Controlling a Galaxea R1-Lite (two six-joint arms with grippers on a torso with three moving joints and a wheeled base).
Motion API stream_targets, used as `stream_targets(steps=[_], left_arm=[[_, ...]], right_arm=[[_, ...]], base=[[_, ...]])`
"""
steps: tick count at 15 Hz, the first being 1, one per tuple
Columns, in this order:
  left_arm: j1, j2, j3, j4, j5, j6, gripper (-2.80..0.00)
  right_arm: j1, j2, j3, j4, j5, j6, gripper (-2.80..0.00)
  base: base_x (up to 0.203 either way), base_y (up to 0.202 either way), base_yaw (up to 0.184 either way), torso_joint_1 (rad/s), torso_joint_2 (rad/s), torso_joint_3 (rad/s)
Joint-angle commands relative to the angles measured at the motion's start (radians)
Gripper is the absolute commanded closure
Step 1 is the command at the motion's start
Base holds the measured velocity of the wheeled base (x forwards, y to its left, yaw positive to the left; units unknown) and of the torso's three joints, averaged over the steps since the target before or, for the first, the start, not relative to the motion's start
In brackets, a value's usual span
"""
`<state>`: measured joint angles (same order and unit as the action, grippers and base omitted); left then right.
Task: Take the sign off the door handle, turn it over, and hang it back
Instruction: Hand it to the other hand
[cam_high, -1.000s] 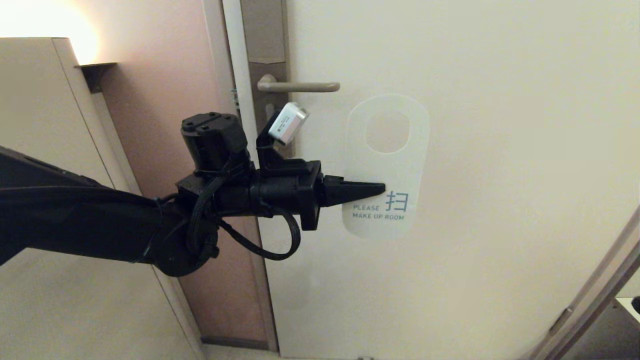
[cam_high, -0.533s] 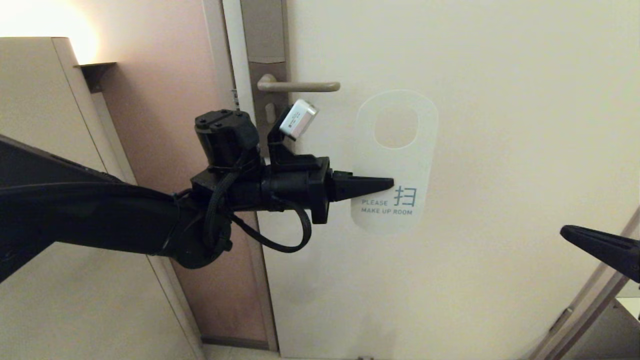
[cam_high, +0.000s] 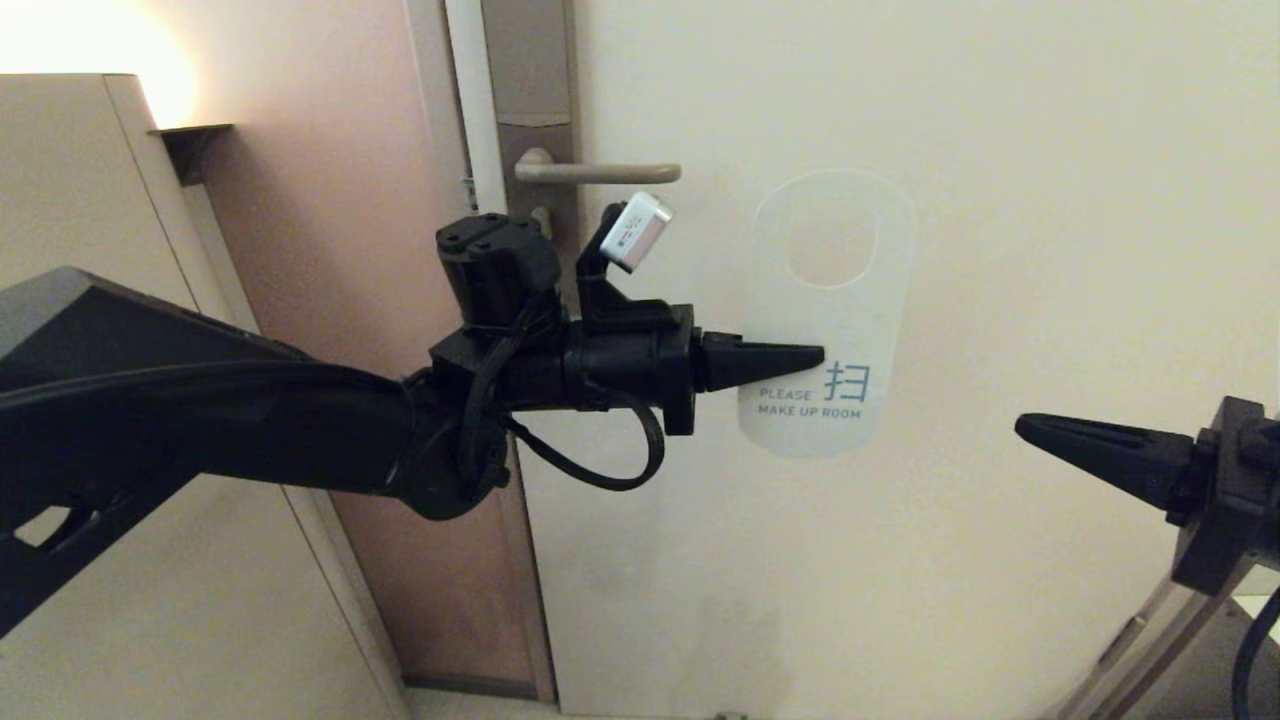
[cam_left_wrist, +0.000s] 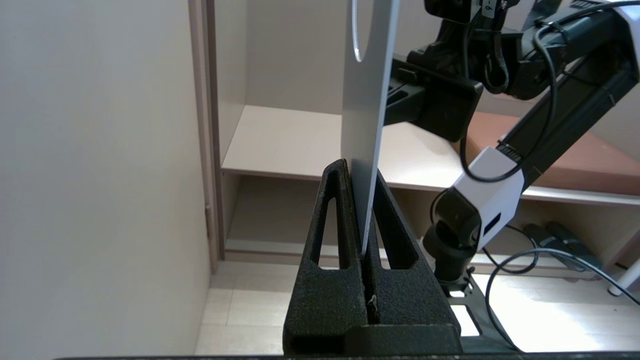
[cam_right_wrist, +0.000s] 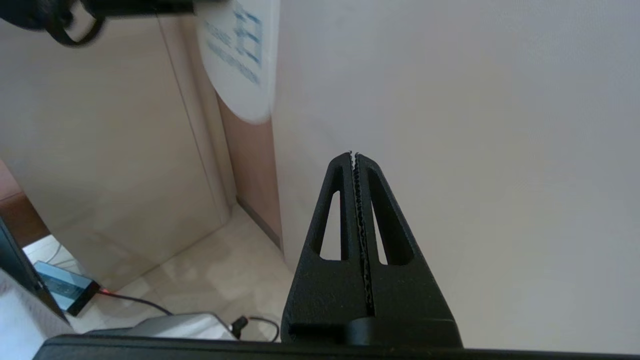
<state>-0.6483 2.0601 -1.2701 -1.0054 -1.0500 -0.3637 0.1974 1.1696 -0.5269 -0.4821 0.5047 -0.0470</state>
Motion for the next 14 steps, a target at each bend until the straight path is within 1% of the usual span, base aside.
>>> stream_targets(steps=[1, 3, 4, 10, 11, 14], left_arm=[[-0.008, 0.031, -0.033, -0.006, -0.005, -0.013, 0.0], [-0.011, 0.045, -0.048, -0.007, -0.002, -0.017, 0.0], [-0.011, 0.051, -0.057, -0.007, -0.002, -0.017, 0.0], [-0.028, 0.078, -0.083, -0.009, -0.001, -0.018, 0.0], [-0.031, 0.081, -0.087, -0.009, -0.001, -0.018, 0.0], [-0.033, 0.094, -0.114, -0.009, 0.001, -0.021, 0.0]], right_arm=[[0.044, 0.066, -0.029, -0.019, 0.003, -0.001, 0.0], [0.092, 0.08, -0.043, -0.029, 0.002, -0.001, 0.0], [0.1, 0.089, -0.045, -0.033, 0.002, -0.001, 0.0], [0.111, 0.112, -0.061, -0.038, 0.006, -0.001, 0.0], [0.115, 0.118, -0.059, -0.056, 0.006, -0.001, -2.8], [0.117, 0.14, -0.061, -0.102, 0.003, 0.001, -2.8]], base=[[0.0, 0.0, 0.0, 0.0, 0.0, 0.0], [0.0, 0.0, 0.0, 0.0, 0.0, 0.0], [0.0, 0.0, 0.0, 0.0, 0.0, 0.0], [0.0, 0.0, 0.0, 0.0, 0.0, 0.0], [0.0, 0.0, 0.0, 0.0, 0.0, 0.0], [0.0, 0.0, 0.0, 0.0, 0.0, 0.0]])
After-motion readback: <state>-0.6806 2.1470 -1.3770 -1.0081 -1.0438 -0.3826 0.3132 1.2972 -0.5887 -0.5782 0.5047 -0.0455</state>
